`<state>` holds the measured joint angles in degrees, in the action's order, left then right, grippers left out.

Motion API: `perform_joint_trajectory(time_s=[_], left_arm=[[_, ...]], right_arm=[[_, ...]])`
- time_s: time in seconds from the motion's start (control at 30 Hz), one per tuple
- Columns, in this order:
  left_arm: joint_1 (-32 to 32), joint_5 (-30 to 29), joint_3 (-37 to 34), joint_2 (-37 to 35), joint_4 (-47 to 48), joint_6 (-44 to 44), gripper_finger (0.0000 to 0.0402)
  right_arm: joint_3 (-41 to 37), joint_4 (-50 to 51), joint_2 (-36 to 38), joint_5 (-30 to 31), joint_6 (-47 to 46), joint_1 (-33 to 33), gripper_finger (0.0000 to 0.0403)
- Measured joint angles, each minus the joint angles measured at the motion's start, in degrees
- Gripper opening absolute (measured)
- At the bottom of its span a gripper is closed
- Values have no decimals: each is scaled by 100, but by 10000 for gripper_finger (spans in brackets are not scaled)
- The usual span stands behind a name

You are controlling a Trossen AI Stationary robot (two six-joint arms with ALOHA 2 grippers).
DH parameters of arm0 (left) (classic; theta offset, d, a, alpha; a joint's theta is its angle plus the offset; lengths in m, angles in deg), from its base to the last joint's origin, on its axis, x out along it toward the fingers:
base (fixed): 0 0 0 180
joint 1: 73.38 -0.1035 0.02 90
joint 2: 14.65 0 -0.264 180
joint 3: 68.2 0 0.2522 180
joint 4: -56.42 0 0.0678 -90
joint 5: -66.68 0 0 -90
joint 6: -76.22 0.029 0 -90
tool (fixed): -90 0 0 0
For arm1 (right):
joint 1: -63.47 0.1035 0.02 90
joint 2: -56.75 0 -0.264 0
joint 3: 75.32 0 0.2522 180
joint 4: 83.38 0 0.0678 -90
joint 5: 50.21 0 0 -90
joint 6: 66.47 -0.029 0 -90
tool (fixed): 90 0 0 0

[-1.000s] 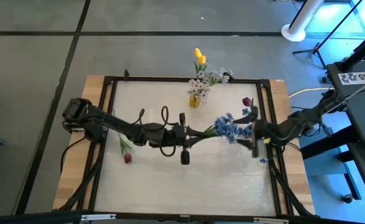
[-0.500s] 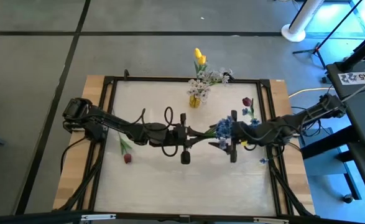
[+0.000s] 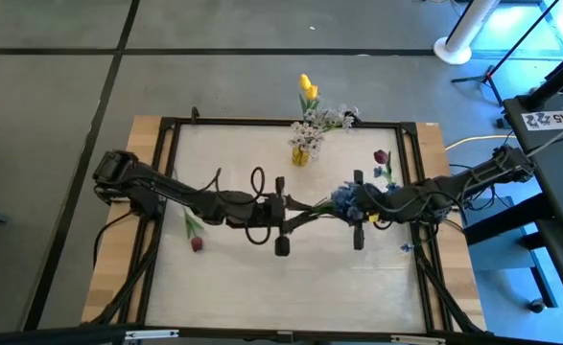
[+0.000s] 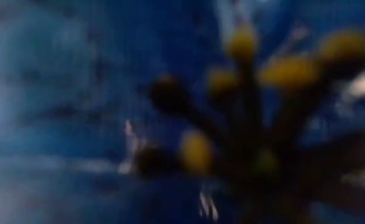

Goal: Sort flowers into vase by color
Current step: Put the blue flowers into the red vase

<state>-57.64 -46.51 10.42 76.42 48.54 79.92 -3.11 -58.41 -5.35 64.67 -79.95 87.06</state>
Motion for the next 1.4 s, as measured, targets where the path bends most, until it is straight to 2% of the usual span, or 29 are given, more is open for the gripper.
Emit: perform_joint_trajectory(time_s=[0.17, 0.3, 0.4, 0.6, 0.7, 0.77, 0.9, 1.2, 1.3, 1.4], left_arm=[[466, -112, 11, -819, 1386, -208, 158], [872, -135, 13, -1176, 2122, -496, 160], [1070, -204, 13, -1186, 2374, -789, 154], [1183, -633, 11, -1040, 2603, -1060, 142], [1125, -661, 11, -1036, 2609, -1118, 139], [1113, -668, 11, -1039, 2600, -1114, 138], [1077, -752, 11, -1039, 2570, -1125, 138], [1063, -769, 7, -1039, 2600, -1347, 137], [1037, -771, 7, -1039, 2586, -1374, 137], [1015, -769, 7, -1039, 2581, -1385, 137]], right_arm=[[623, 1502, 539, -53, -154, 4, 10], [1495, 3303, 1029, -52, -567, 0, 17], [2429, 4724, 1226, -102, -884, 0, 10], [4734, 6792, 1309, -344, -1172, 0, 9], [5851, 7915, 1325, 128, -1493, 0, 8], [6223, 7780, 1465, 671, -1487, 0, 6], [6339, 7862, 1761, 1262, -1322, 0, 6], [4572, 7853, 2357, 2558, -1135, 0, 5], [3879, 7892, 2499, 2531, -1196, 0, 5], [3255, 7893, 2535, 2177, -1348, 0, 5]])
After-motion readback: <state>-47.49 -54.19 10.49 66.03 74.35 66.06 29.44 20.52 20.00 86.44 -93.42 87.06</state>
